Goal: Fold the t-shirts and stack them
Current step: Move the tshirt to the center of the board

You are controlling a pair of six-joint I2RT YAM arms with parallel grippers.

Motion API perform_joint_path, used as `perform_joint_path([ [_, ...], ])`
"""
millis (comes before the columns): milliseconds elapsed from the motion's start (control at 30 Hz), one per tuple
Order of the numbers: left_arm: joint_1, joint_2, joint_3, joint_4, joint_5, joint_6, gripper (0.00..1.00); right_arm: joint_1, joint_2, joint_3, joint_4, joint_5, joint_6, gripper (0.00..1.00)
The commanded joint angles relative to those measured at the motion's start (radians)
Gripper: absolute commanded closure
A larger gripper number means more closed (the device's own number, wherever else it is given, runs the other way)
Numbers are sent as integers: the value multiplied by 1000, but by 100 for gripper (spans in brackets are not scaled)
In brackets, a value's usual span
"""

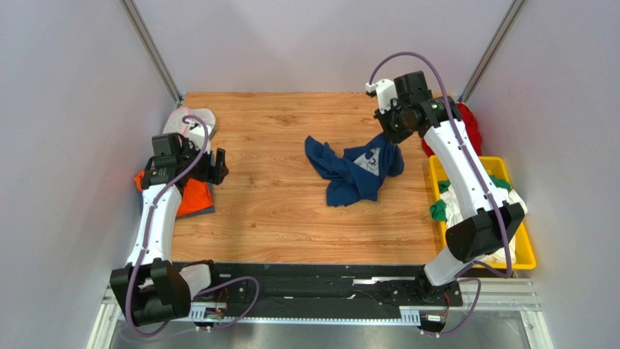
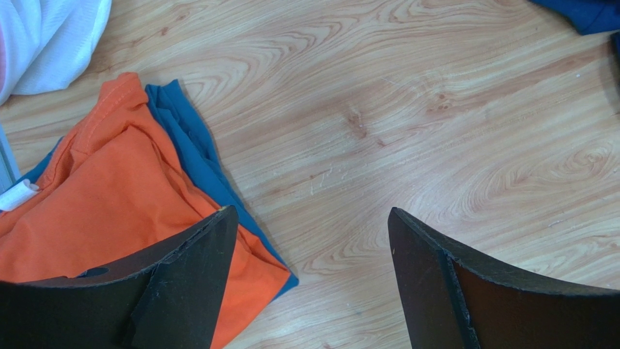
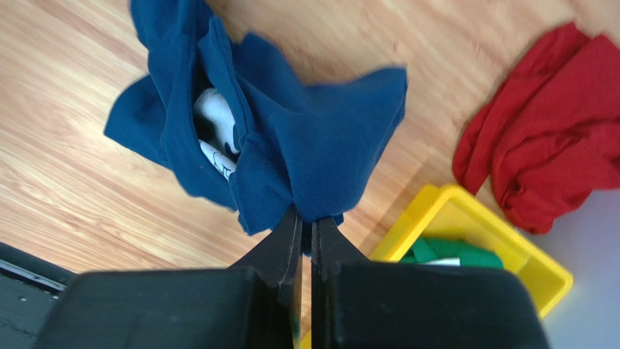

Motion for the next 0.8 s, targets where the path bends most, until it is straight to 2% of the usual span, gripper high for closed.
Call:
perform_joint_path([
  [0,-4,27,54,20,33,17,15,-22,-47,-145,100,157,-12,92],
  [67,-11,44,62,20,29,20,15,-28,-44,-179,103,188,-7,67],
  [133,-21,58,70,21,32,25,14,-31,-43,-222,109,220,3,45],
  [167,-39,76,82,21,33,23,14,-31,-49,-233,112,221,9,38],
  [200,-50,90,91,20,44,23,14,-29,-52,-243,112,202,12,18],
  [233,-64,102,100,14,56,22,14,-29,-53,-257,114,185,26,8],
  [400,-244,252,256,-6,102,-4,16,-26,-66,-279,126,38,54,4],
  [533,-387,465,510,-52,73,-21,17,-17,-58,-312,108,-36,62,4],
  [700,-482,706,833,-136,44,-34,20,4,-78,-400,108,-44,40,5],
  [767,-516,820,910,-152,12,-26,21,4,-96,-441,109,-41,28,5],
])
